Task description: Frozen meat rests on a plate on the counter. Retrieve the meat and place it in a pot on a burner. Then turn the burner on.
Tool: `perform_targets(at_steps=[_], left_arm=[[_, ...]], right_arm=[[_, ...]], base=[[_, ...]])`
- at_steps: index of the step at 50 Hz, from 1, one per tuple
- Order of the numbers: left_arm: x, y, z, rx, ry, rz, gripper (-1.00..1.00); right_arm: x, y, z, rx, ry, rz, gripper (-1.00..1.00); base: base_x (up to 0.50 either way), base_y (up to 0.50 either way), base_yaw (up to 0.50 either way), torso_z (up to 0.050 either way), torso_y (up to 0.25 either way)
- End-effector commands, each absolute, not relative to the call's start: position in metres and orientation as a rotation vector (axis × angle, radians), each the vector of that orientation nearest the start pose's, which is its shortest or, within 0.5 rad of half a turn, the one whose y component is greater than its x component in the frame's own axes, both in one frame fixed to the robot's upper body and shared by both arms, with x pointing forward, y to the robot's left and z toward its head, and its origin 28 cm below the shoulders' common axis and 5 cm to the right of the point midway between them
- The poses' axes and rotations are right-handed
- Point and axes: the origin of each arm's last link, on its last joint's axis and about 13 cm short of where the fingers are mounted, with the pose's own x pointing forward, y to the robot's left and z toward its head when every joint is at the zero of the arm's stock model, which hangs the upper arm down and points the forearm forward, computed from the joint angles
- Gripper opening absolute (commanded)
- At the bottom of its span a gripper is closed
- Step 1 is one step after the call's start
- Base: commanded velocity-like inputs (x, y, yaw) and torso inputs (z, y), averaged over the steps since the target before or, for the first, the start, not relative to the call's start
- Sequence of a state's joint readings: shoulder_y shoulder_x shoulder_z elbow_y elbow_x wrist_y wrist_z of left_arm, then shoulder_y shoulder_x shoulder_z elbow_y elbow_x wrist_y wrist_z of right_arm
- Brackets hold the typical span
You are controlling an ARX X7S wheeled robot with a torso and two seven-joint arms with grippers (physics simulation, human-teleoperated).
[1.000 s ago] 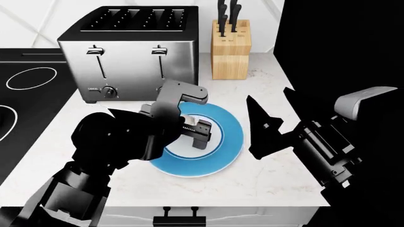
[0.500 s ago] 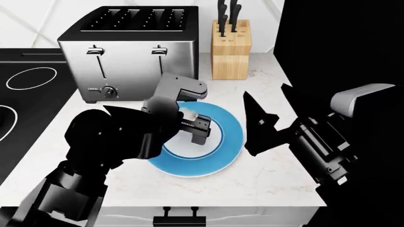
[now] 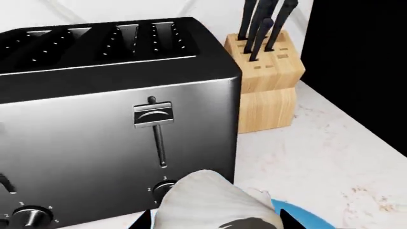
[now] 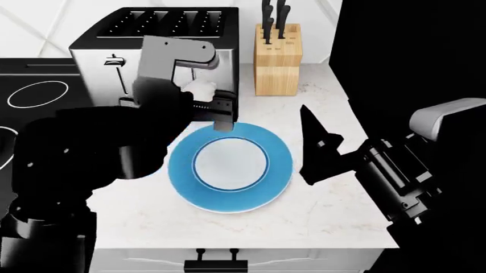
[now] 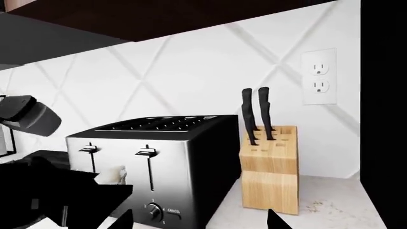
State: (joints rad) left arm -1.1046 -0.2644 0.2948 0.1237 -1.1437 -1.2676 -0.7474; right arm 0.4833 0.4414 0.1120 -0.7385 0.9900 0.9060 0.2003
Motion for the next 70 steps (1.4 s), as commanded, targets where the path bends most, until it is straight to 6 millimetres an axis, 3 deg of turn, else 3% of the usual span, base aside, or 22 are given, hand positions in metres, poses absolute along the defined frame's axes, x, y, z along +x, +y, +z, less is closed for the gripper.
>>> perform_targets(at_steps=[1,8,24,70], left_arm=[[0.276,0.188,0.295,-0.033,0.086,-0.179,-1.00],[0.261,0.196,0.308,-0.064,0.049,-0.162,-1.00],[0.257,0.208,0.321,-0.095,-0.006,-0.111,-1.00],[0.264,0.213,0.325,-0.099,-0.029,-0.085,-1.00]], right_arm=[[0.216,-0.133,0.221,0.114,-0.213,0.400,1.00],[0.216,-0.130,0.221,0.097,-0.212,0.420,1.00],[0.218,-0.125,0.222,0.084,-0.208,0.429,1.00],[0.218,-0.123,0.218,0.078,-0.192,0.441,1.00]], base=[[0.00,0.10,0.00,0.000,0.000],[0.00,0.50,0.00,0.000,0.000],[0.00,0.50,0.00,0.000,0.000],[0.00,0.50,0.00,0.000,0.000]])
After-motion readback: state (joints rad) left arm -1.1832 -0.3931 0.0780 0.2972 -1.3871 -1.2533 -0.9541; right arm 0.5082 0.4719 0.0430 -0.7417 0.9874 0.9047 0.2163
